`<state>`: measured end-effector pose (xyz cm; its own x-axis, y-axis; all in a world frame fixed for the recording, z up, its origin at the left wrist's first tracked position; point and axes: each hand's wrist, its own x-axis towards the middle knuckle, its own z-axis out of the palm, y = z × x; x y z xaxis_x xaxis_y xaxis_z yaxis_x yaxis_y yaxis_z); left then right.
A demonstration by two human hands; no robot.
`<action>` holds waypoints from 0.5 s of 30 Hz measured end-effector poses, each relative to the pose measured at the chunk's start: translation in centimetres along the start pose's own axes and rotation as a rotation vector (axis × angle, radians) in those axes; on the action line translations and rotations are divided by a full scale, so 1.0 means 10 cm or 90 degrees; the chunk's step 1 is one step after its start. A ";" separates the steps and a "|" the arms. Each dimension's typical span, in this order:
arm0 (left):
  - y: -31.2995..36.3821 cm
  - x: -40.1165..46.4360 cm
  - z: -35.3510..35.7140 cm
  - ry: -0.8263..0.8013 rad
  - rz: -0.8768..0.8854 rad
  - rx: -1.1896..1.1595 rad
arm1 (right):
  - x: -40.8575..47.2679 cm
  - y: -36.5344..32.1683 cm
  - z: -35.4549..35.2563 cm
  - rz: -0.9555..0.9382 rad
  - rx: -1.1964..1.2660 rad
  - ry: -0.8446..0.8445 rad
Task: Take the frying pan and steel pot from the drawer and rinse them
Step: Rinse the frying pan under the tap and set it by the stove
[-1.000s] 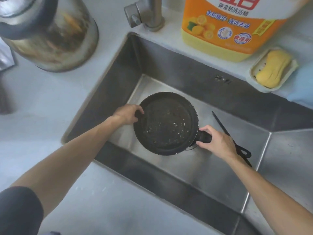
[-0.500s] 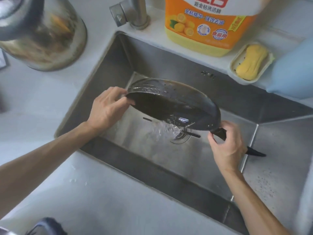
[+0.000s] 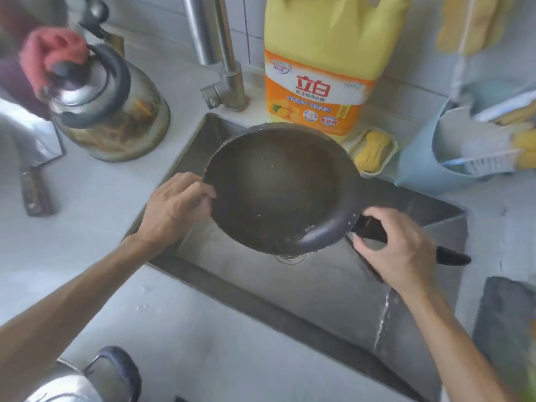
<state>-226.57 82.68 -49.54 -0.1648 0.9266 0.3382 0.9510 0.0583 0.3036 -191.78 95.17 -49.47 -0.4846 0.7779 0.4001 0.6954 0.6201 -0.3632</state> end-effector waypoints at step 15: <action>1.18 0.34 -1.23 -0.316 -0.045 -0.314 | -0.40 -0.51 -2.09 0.256 -0.029 -0.283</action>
<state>-219.14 81.98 -33.88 0.0288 0.9937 -0.1084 0.6929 0.0583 0.7187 -182.31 86.71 -31.68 -0.3481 0.9245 -0.1551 0.8873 0.2716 -0.3728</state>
